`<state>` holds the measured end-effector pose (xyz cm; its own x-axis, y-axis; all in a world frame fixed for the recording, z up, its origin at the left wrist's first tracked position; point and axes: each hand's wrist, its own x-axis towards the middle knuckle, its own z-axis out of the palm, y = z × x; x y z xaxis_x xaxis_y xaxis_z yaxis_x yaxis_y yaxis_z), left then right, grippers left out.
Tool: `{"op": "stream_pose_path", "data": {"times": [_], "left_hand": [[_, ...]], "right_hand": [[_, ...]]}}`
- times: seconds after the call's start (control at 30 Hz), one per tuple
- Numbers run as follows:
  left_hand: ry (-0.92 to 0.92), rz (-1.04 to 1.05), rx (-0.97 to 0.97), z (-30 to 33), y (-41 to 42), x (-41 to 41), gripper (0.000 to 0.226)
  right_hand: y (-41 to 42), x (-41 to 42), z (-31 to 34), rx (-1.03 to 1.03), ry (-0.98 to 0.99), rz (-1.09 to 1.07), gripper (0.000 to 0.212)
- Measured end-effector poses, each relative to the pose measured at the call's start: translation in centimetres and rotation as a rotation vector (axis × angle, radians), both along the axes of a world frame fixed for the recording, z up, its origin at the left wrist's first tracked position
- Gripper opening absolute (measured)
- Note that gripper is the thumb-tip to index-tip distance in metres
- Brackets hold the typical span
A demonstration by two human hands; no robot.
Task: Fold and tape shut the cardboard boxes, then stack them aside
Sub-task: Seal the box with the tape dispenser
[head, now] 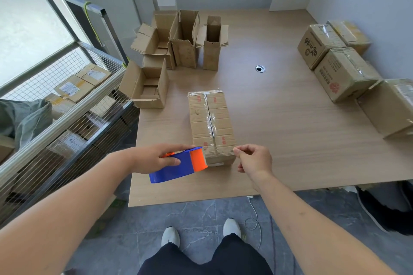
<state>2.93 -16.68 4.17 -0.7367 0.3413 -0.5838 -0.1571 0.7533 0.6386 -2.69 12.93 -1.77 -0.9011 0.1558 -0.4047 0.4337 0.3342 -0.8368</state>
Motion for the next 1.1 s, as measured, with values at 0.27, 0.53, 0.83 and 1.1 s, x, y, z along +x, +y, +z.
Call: {"op": "stream_pose_path", "data": {"times": [0.27,0.53,0.83,1.1], "left_hand": [[0.019,-0.071,-0.062,0.1,0.3,-0.4,0.054],[-0.027,-0.042,-0.038,0.0,-0.2,-0.9,0.048],[-0.025,0.013,-0.028,0.7,0.1,-1.1,0.036],[0.001,-0.058,-0.006,0.4,0.4,-0.9,0.045]], "right_hand": [[0.1,-0.3,0.4,0.041,0.004,0.009,0.012],[-0.3,-0.6,0.1,0.073,0.003,-0.021,0.015],[-0.4,-1.5,0.6,0.086,-0.027,-0.025,0.015],[0.6,-1.7,0.2,0.100,-0.053,-0.024,0.014]]}}
